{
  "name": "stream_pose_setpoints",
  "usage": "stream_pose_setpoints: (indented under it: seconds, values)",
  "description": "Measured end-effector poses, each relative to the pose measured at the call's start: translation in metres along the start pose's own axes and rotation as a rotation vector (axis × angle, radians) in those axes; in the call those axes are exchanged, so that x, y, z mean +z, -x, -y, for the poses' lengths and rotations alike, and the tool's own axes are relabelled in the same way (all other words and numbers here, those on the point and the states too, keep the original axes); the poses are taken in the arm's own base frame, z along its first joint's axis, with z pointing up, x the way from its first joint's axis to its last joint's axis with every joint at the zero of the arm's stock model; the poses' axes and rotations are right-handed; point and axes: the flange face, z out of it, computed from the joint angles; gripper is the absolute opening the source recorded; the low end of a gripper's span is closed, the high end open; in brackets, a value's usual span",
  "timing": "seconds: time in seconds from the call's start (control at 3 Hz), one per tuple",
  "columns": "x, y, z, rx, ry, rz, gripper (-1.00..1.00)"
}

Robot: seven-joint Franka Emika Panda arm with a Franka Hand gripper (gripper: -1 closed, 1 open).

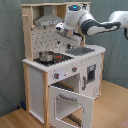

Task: Play with the kitchen

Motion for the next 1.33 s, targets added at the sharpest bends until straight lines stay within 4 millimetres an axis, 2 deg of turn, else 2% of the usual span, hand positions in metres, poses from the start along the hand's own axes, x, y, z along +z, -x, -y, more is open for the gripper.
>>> stream_pose_setpoints:
  seconds: [0.67, 1.0, 1.33]
  values:
    - [0.021, -0.020, -0.012, -0.096, -0.116, -0.046, 1.00]
    - [0.019, -0.028, -0.021, -0.138, -0.147, -0.084, 1.00]
    - [0.014, -0.040, -0.013, -0.205, -0.178, -0.124, 1.00]
